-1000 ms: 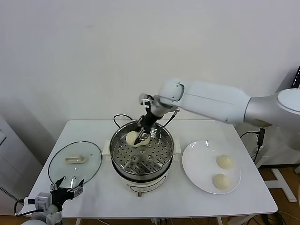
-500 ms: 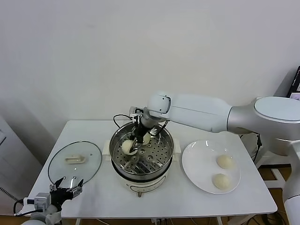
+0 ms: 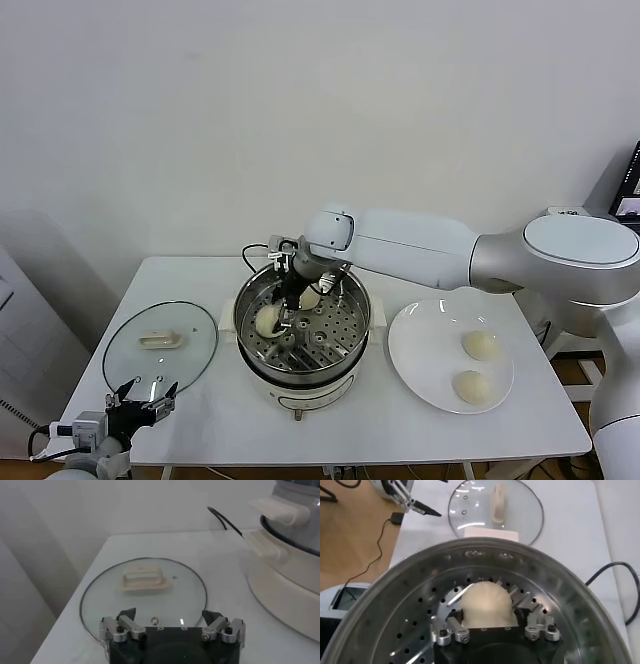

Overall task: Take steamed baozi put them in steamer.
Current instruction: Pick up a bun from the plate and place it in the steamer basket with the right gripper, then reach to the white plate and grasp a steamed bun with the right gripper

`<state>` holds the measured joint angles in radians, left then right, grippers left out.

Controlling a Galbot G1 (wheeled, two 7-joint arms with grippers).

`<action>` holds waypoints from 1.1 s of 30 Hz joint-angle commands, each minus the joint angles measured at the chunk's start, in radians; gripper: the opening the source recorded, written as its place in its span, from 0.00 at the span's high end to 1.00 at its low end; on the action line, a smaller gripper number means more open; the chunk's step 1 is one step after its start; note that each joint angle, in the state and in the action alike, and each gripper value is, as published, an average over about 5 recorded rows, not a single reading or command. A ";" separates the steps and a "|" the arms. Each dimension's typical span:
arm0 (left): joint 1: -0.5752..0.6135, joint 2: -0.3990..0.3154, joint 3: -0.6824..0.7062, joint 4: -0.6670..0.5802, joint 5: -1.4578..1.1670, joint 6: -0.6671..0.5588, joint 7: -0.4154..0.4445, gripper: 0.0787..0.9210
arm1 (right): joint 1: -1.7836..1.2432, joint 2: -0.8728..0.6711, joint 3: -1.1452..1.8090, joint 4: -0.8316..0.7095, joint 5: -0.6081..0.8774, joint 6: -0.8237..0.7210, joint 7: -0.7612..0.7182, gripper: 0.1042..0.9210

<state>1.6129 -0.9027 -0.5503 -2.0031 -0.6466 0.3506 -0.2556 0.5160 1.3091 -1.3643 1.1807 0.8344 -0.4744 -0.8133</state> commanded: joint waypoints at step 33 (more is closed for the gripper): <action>0.001 0.013 -0.024 -0.020 -0.011 0.007 -0.007 0.12 | -0.001 -0.756 0.011 0.196 -0.525 0.312 -0.421 0.12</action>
<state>1.6129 -0.8901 -0.5728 -2.0227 -0.6568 0.3571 -0.2623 0.6503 0.6681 -1.4339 1.3664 0.4578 -0.2194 -1.1901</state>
